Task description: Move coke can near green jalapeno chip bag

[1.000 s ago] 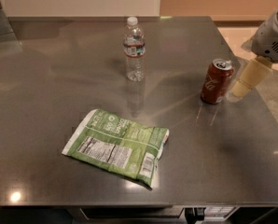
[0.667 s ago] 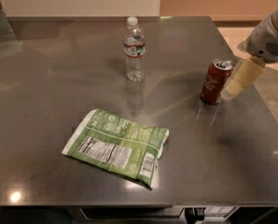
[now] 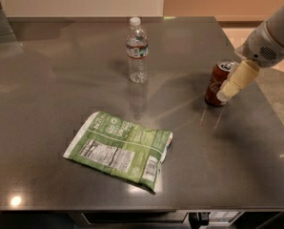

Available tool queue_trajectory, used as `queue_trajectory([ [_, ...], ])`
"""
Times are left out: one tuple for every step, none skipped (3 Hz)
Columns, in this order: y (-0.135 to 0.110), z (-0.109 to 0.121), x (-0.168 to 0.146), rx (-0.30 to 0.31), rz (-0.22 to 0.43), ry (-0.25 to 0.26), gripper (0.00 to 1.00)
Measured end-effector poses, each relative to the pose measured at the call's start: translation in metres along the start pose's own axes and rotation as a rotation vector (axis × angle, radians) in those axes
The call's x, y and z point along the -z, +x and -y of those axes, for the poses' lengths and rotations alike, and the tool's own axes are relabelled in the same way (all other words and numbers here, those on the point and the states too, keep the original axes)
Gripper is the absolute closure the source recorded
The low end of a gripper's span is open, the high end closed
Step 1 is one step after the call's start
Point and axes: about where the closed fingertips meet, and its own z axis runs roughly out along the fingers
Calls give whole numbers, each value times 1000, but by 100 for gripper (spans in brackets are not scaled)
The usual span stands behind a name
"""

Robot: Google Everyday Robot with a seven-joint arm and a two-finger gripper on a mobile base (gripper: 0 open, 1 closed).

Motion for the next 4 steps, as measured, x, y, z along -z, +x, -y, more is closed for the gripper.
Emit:
queue_trajectory([
  [-2,1,-7,-6,7,-35,18],
  [-3,-2,-7,-9,12,-59,41],
  [-7,-7,-5,-2,22,-83,65],
  [-17,-21,-2,20,43,-119,87],
])
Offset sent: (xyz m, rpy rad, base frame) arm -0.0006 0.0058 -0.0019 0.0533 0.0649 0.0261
